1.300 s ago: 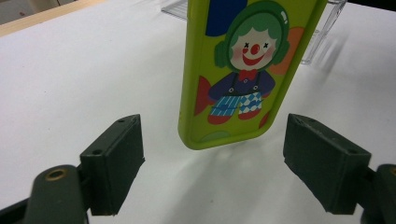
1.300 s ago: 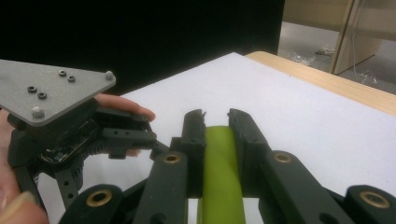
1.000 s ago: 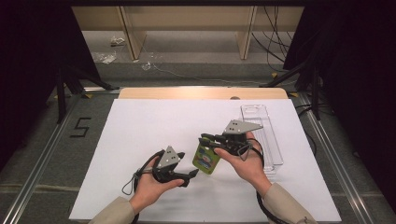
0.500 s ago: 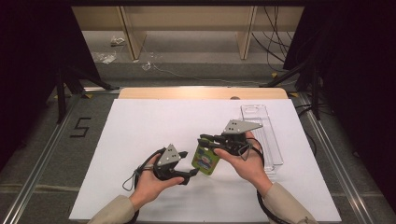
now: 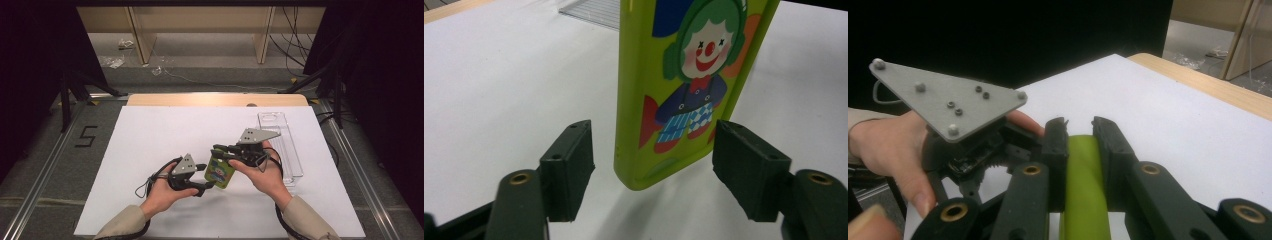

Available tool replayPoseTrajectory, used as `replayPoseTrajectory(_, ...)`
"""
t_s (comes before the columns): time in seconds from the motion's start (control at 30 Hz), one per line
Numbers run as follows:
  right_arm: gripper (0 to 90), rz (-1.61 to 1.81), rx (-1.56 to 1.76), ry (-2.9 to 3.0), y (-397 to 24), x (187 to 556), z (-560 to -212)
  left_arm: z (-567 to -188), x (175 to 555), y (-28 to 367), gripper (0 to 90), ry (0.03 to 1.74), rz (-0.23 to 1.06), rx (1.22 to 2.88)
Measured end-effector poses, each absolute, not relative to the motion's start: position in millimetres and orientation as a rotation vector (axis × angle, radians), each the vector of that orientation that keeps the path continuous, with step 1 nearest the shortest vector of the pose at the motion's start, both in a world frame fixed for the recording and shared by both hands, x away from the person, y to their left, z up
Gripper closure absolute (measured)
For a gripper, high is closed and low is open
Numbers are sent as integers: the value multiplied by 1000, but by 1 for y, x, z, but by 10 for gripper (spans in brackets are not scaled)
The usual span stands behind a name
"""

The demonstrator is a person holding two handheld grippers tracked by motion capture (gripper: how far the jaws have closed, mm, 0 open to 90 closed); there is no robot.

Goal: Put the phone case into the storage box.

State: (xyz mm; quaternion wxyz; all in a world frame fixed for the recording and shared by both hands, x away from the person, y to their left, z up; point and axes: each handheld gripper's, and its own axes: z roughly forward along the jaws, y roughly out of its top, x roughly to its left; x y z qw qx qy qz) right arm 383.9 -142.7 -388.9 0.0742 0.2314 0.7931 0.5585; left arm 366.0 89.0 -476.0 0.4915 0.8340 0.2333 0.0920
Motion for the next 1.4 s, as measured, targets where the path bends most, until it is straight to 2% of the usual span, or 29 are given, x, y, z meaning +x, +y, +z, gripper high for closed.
replayPoseTrajectory(0.43, 778, 1692, 679, 2403, -141, 383, -388, -481, 372, 88, 503, 454, 161, 2039)
replayPoseTrajectory(0.67, 778, 1722, 678, 2409, -141, 382, -387, -475, 372, 91, 657, 466, 157, 2053)
replayPoseTrajectory(0.83, 779, 1735, 677, 2418, -141, 382, -388, -473, 371, 92, 727, 489, 149, 2078)
replayPoseTrajectory(1.07, 779, 1748, 662, 2419, -140, 382, -388, -471, 370, 92, 768, 529, 145, 2084)
replayPoseTrajectory(1.4, 778, 1759, 647, 2417, -140, 382, -388, -469, 370, 92, 772, 551, 147, 2079)
